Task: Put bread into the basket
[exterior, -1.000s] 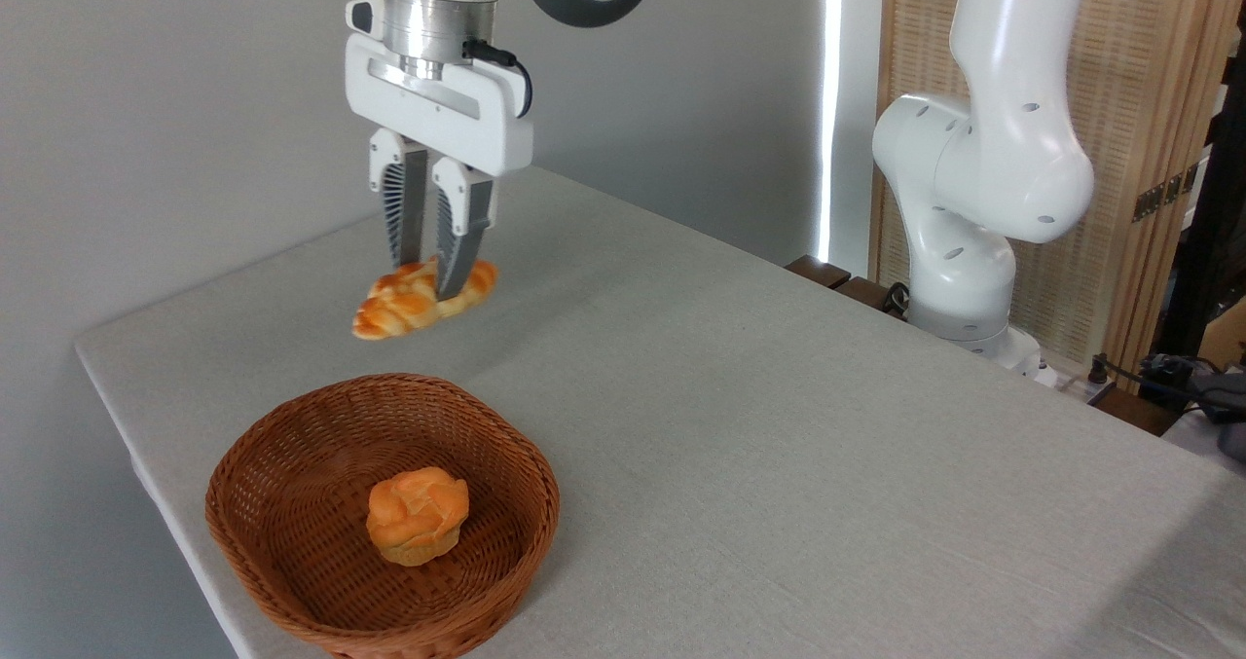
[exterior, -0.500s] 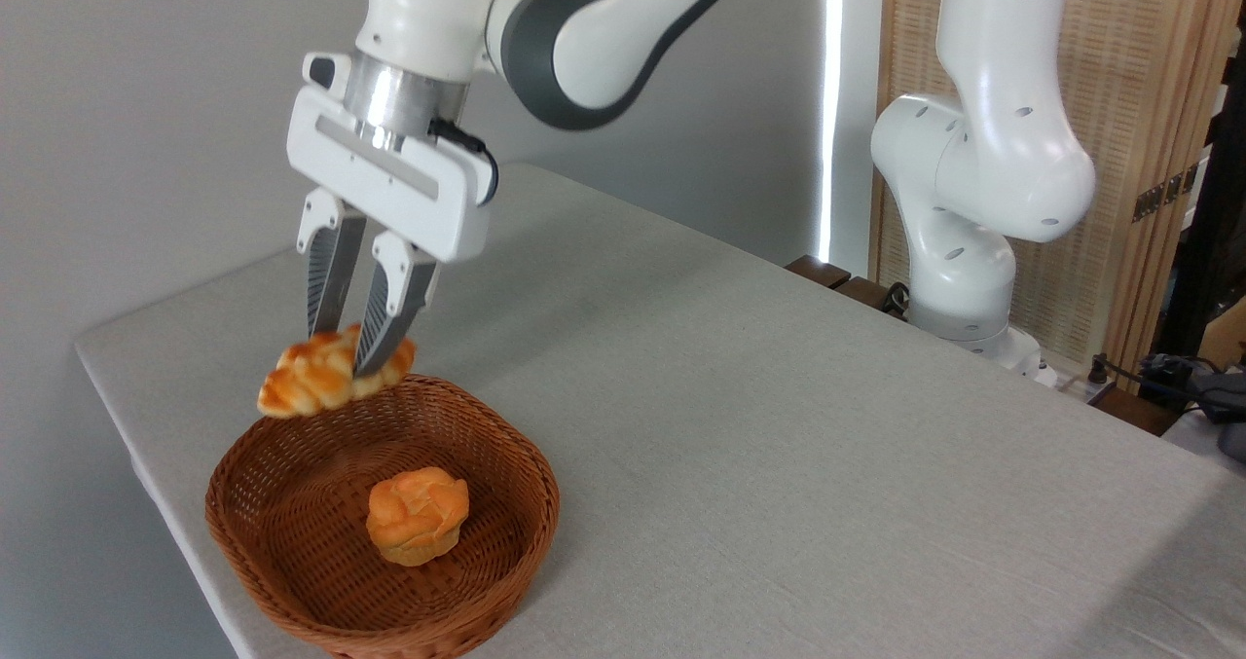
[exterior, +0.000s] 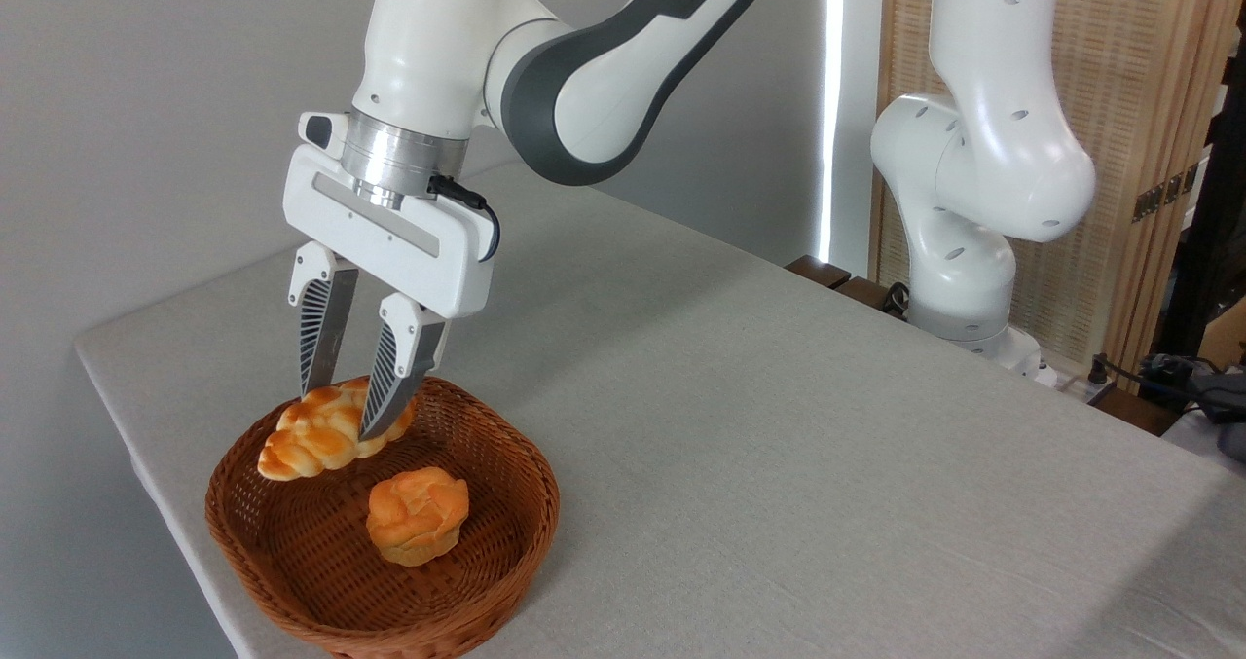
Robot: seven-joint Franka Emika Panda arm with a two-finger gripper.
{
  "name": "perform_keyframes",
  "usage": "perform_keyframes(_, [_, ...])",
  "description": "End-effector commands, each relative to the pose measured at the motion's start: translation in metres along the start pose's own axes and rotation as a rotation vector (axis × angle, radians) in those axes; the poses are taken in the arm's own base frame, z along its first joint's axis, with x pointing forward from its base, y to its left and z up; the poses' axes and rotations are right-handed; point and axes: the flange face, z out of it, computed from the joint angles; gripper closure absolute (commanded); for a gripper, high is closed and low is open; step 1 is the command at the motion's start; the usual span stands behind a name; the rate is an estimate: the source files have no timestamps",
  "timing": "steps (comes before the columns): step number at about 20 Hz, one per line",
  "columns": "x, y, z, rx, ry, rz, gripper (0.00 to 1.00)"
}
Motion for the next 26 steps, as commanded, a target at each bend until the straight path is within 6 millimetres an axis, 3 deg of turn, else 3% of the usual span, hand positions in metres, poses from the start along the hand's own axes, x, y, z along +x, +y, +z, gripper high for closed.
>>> perform_keyframes(1, [0.001, -0.003, 0.006, 0.011, 0.005, 0.02, 0.0])
perform_keyframes(11, [0.004, -0.006, -0.003, 0.01, 0.016, -0.012, 0.0])
perform_keyframes(17, [0.027, -0.015, -0.042, 0.0, -0.086, -0.007, 0.0])
perform_keyframes(22, [0.022, -0.016, -0.066, -0.025, -0.197, 0.013, 0.0])
perform_keyframes(26, [0.013, -0.016, -0.093, -0.079, -0.293, 0.141, 0.0])
